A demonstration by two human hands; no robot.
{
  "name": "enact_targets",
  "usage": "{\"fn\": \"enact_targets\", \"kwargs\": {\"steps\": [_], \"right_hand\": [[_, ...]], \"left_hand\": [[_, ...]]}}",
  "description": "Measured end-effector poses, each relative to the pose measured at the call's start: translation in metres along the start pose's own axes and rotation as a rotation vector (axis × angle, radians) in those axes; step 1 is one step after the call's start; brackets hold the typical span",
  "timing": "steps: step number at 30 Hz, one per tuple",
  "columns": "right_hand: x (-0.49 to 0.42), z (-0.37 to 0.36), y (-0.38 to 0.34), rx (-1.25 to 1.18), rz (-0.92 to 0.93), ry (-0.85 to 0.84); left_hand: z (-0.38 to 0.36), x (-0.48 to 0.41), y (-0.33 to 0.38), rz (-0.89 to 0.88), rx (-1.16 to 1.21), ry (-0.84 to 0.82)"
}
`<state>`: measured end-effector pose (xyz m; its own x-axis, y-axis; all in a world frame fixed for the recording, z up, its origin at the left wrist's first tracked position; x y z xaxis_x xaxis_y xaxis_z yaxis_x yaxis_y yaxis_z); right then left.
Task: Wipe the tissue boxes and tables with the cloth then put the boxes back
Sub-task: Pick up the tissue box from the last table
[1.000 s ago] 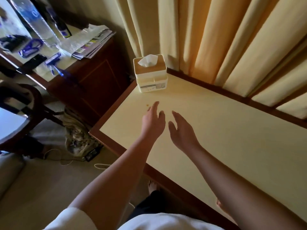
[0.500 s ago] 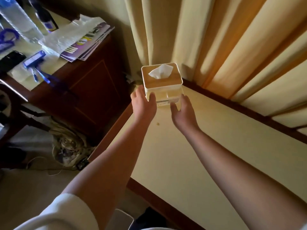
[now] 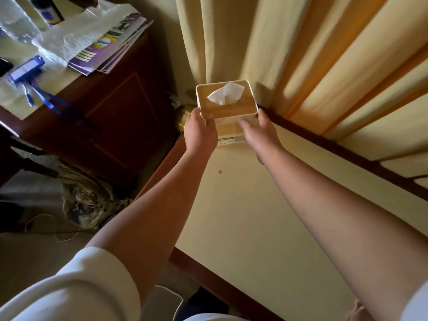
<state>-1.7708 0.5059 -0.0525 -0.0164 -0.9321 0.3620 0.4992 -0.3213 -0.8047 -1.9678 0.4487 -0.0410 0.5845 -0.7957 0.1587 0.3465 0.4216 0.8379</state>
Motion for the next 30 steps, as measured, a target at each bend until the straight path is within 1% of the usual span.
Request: {"fn": "enact_targets", "kwargs": {"steps": [4, 8, 12, 16, 20, 24, 28, 30], "right_hand": [[0.007, 0.011, -0.002, -0.085, 0.028, 0.078], [0.036, 0.041, 0.014, -0.154, 0.055, 0.224], [0.089, 0.087, 0.048, -0.149, 0.023, 0.396], [0.148, 0.134, 0.099, -0.123, -0.033, 0.511], [0.205, 0.174, 0.151, -0.170, -0.107, 0.577], [0.254, 0.198, 0.201, -0.218, -0.187, 0.605], [0.304, 0.209, 0.246, -0.278, -0.253, 0.597], [0.324, 0.211, 0.264, -0.305, -0.267, 0.563]], "left_hand": [[0.005, 0.010, 0.000, 0.005, 0.045, -0.001], [0.008, 0.034, 0.004, -0.025, 0.088, -0.035], [-0.003, 0.076, 0.013, -0.114, 0.081, -0.084], [-0.034, 0.132, 0.017, -0.142, 0.105, -0.208], [-0.063, 0.201, 0.015, -0.146, 0.115, -0.294], [-0.077, 0.260, 0.005, -0.138, 0.115, -0.315], [-0.082, 0.316, -0.009, -0.124, 0.057, -0.347], [-0.081, 0.340, -0.015, -0.131, 0.029, -0.359]]}}
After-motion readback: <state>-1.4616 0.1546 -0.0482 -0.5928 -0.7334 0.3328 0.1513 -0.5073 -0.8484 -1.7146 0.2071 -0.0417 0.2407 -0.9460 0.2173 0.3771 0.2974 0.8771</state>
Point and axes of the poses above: each hand's wrist, its own x-axis away from the middle knuckle, its own z-axis out of the back of the hand, y = z × x, the point moved 9 cm from there along -x, towards the middle knuckle, and after that the axes turned 1 degree about -x, right-handed, at the moved point
